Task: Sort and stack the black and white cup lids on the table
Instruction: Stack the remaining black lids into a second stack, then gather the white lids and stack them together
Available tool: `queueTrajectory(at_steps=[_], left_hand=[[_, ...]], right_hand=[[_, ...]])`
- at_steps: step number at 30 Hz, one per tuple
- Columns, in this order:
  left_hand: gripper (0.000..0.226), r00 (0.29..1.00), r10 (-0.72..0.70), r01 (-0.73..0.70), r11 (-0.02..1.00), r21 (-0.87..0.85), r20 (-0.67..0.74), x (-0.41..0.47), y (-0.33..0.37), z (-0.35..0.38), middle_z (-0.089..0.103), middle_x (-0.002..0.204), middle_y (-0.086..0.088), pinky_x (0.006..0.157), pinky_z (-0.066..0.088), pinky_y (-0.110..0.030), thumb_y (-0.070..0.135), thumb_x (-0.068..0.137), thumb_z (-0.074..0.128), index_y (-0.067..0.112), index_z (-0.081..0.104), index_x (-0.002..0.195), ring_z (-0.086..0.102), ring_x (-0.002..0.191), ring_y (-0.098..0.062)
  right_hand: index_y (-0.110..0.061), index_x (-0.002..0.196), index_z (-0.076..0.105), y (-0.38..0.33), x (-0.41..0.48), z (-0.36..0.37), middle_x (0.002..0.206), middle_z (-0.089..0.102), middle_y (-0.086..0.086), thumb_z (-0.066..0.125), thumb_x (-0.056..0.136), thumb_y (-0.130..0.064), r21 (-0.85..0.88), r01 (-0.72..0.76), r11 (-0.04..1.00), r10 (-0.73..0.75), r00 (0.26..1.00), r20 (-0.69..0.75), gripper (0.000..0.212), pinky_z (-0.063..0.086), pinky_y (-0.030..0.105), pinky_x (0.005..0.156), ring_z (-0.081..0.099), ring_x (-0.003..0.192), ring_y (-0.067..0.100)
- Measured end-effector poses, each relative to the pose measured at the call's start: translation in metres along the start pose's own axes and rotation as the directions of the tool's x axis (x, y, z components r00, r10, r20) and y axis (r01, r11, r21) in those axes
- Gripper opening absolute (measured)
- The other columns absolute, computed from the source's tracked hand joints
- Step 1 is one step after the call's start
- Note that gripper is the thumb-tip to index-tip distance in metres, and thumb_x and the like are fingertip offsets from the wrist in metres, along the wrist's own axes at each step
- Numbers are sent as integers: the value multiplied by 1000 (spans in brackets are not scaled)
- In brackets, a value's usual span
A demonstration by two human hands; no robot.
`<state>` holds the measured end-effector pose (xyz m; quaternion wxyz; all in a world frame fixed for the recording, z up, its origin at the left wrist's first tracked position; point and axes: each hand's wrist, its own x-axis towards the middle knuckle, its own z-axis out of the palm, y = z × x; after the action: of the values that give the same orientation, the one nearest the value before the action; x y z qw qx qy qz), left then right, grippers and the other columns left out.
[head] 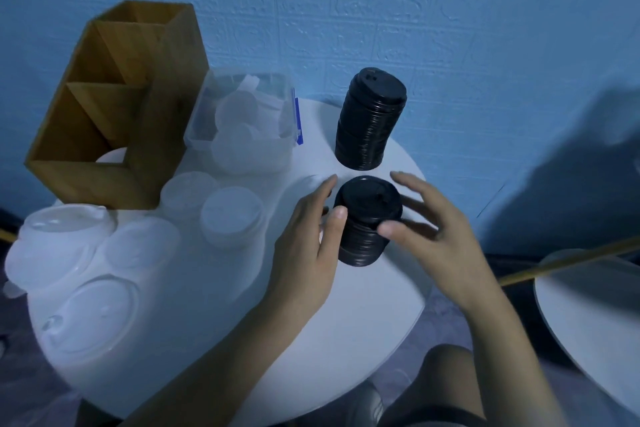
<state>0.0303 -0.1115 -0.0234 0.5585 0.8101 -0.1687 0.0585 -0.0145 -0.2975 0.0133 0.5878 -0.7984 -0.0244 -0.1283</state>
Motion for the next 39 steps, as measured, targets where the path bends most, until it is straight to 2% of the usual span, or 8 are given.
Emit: queueTrajectory(at_steps=[4, 6, 10, 21, 26, 29, 32, 39], left_hand=[[49, 999, 31, -29, 997, 67, -29, 8, 6, 7, 57, 139, 21, 91, 36, -1, 55, 100, 40, 40, 49, 145, 50, 110, 23], [45, 999, 41, -40, 998, 38, -22, 13, 7, 11, 60, 137, 21, 98, 42, -12, 51, 100, 44, 39, 52, 142, 54, 116, 16], [50, 1000, 15, -15, 1000, -17, 15, 26, 8, 20, 63, 133, 19, 104, 50, -39, 57, 94, 47, 42, 50, 141, 59, 122, -2], [51, 996, -7, 5, 1000, 23, 88, 61, 8, 34, 57, 141, 16, 108, 47, -42, 48, 97, 60, 42, 43, 144, 56, 126, -7], [57, 995, -12, -3, 989, 147, 102, 48, 3, 23, 51, 149, 9, 107, 48, -41, 44, 100, 59, 33, 39, 152, 54, 131, -13], [46, 993, 89, -107, 947, 303, 72, 23, -4, 3, 57, 143, 7, 102, 50, -35, 35, 102, 59, 21, 52, 145, 61, 121, -15], [35, 973, 203, -229, 847, 480, 107, -4, -10, -18, 65, 132, 4, 93, 56, -39, 31, 101, 56, 16, 67, 130, 65, 116, -20], [32, 969, 132, -246, 618, 747, 210, -56, -22, -65, 71, 122, 3, 82, 59, -34, 33, 87, 76, 20, 73, 117, 69, 110, -20]], right_hand=[[-43, 139, 53, 7, -8, 10, 135, 61, -27, 81, 86, -14, 19, -22, 1000, 22, 999, -48, 67, 53, 35, 102, 59, 126, 4], [-42, 142, 50, 12, -5, 9, 134, 60, -29, 79, 87, -13, 10, -24, 1000, 25, 995, -95, 69, 53, 31, 100, 58, 126, 1], [-41, 144, 45, 20, 6, 3, 139, 58, -25, 81, 87, -17, 31, -50, 998, 54, 986, -156, 72, 51, 22, 97, 56, 128, -2], [-35, 145, 50, 26, 39, -9, 133, 61, -29, 75, 93, -31, -127, -30, 991, 14, 992, -126, 58, 48, 29, 106, 58, 126, 0], [-29, 162, 17, 30, 25, -9, 147, 46, -30, 74, 91, -39, -196, -177, 965, 149, 978, -146, 92, 46, 37, 111, 52, 133, 5], [-24, 163, 18, 31, 1, -8, 161, 40, -6, 65, 93, -52, -479, -241, 844, 207, 971, -123, 88, 39, 39, 114, 47, 141, 21], [-15, 158, 32, 36, -25, 5, 164, 35, 3, 55, 99, -55, -740, -112, 663, 133, 991, -30, 75, 33, 33, 115, 36, 148, 24], [-14, 140, 58, 42, -55, 47, 150, 54, 13, 38, 103, -51, -849, 165, 502, -86, 986, 141, 56, 33, 47, 118, 49, 140, 34]])
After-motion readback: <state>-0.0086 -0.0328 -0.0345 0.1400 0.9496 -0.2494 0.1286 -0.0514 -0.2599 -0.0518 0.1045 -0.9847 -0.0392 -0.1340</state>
